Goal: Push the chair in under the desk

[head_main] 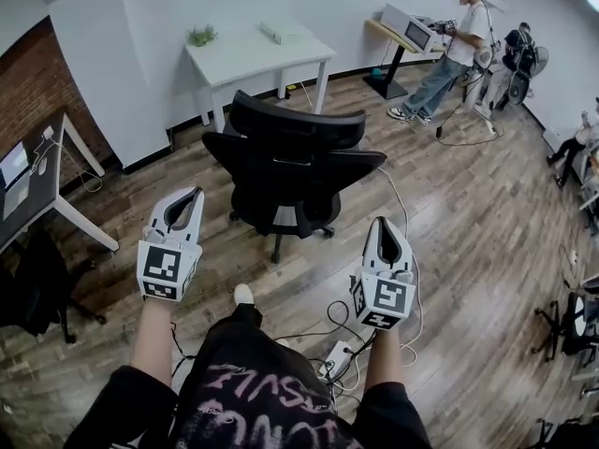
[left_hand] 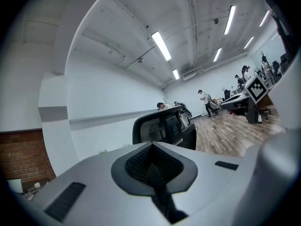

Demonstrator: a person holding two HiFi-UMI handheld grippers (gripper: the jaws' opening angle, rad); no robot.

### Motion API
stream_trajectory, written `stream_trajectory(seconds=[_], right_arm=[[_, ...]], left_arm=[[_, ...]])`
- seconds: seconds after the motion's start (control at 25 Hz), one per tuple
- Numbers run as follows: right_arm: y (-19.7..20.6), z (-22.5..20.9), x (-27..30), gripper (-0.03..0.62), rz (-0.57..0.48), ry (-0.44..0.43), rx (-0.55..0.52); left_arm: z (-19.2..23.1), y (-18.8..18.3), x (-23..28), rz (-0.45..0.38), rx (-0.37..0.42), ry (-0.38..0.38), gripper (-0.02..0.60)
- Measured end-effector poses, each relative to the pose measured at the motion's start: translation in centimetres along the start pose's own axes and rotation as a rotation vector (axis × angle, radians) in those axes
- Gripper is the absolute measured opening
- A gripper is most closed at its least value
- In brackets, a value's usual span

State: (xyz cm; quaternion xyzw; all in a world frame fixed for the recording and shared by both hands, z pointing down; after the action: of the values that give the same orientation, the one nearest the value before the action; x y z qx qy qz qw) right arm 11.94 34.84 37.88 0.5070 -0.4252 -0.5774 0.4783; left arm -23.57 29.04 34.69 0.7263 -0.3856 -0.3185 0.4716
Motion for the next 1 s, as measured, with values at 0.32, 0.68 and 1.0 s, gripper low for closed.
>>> stream_trajectory(seconds=[0.32, 0.68, 1.0], right_arm=[[1.1, 1.2, 2.6, 0.028, 0.002, -0.028, -0.015], [2.8, 2.0, 7.0, 0.028, 0.005, -0.057, -0.034], [4.7, 1.5, 12.5, 0.029, 0.013, -0.051, -0.044]], left_arm=[[1.0, 2.0, 2.0, 0.030, -0.001, 0.019, 0.015], [3.2, 5.1, 6.3, 0.057, -0.010, 0.039, 0.015], [5.6, 7.8, 11.4, 0.076, 0.002, 0.058, 0.015]])
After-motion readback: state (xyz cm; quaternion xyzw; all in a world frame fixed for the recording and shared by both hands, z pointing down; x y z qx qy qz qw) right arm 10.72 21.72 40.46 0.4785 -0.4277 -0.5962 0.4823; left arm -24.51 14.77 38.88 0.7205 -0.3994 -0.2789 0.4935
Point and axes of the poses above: the fingertips, and each gripper's own axes: x forward along the fingers, z to its left, y out of its underside, the point moved 3 cm from there along -x, backward along the fingers, and after that the axes turned 10 degrees about -z, right-handed, at the moved point
